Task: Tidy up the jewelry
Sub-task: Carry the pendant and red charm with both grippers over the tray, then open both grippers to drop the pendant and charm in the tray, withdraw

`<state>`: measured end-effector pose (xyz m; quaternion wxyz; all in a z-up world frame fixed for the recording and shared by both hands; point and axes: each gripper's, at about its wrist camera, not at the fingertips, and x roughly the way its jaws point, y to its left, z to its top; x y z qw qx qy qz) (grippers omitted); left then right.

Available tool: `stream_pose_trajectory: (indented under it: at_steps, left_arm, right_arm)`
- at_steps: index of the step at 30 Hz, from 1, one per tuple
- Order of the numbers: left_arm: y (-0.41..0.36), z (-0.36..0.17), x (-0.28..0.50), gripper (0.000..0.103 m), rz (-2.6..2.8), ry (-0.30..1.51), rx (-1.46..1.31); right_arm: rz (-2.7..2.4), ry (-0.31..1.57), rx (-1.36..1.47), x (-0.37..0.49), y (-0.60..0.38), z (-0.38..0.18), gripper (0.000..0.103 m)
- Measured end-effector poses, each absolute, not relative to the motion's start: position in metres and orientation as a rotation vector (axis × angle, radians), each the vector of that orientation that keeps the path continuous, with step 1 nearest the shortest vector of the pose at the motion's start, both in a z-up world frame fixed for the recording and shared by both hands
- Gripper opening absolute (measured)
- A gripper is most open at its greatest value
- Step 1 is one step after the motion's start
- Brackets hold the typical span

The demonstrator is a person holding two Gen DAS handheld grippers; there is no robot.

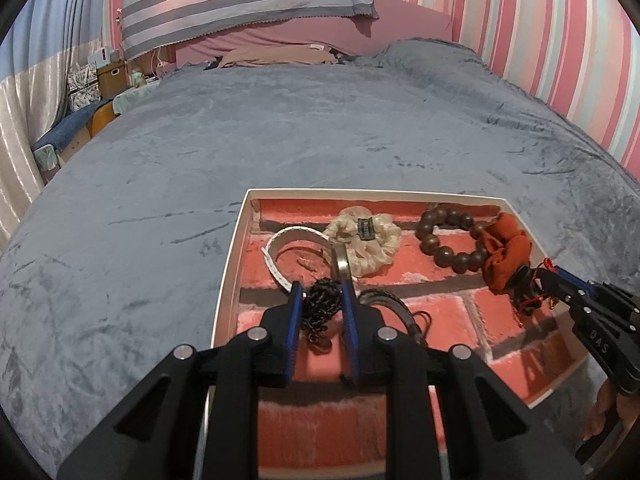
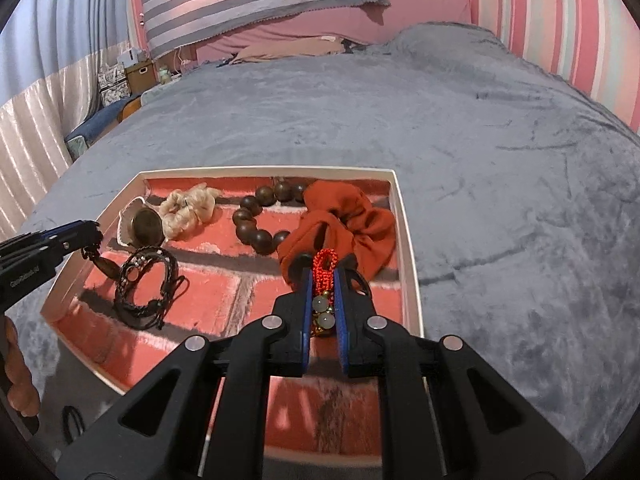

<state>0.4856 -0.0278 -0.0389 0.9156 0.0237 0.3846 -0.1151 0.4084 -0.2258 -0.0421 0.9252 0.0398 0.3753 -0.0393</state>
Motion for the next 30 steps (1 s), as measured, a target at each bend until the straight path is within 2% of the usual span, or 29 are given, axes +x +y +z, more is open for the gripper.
stream_pose_trajectory:
  at_steps: [12,23,24,25,26,27,28,30]
  left_arm:
    - [-0.025,-0.064,0.505,0.02,-0.189,0.83,0.082]
    - [-0.021,-0.063,0.505,0.022,-0.187,0.849,0.092]
    - [-0.02,-0.061,0.504,0.023,-0.189,0.848,0.092]
    - [-0.019,-0.059,0.502,0.03,-0.19,0.846,0.089]
    - [-0.019,-0.056,0.5,0.036,-0.189,0.84,0.087]
    - [-0.018,-0.053,0.497,0.047,-0.189,0.831,0.086]
    - [-0.017,-0.048,0.493,0.053,-0.189,0.814,0.087]
    - [-0.015,-0.037,0.486,0.055,-0.195,0.796,0.086]
  right_arm:
    - [-0.021,0.802,-0.003,0.44,-0.182,-0.051,0.011]
    - [-0.028,0.909,0.006,0.46,-0.171,-0.073,0.012]
    - [-0.027,0.919,0.024,0.461,-0.173,-0.074,0.014]
    - [-0.021,0.93,0.041,0.461,-0.175,-0.075,0.017]
    - [-0.012,0.939,0.056,0.462,-0.176,-0.075,0.025]
    - [-0.008,0.941,0.06,0.461,-0.177,-0.074,0.037]
    - [-0.008,0.936,0.057,0.459,-0.178,-0.072,0.043]
    - [0.002,0.916,0.064,0.454,-0.18,-0.064,0.052]
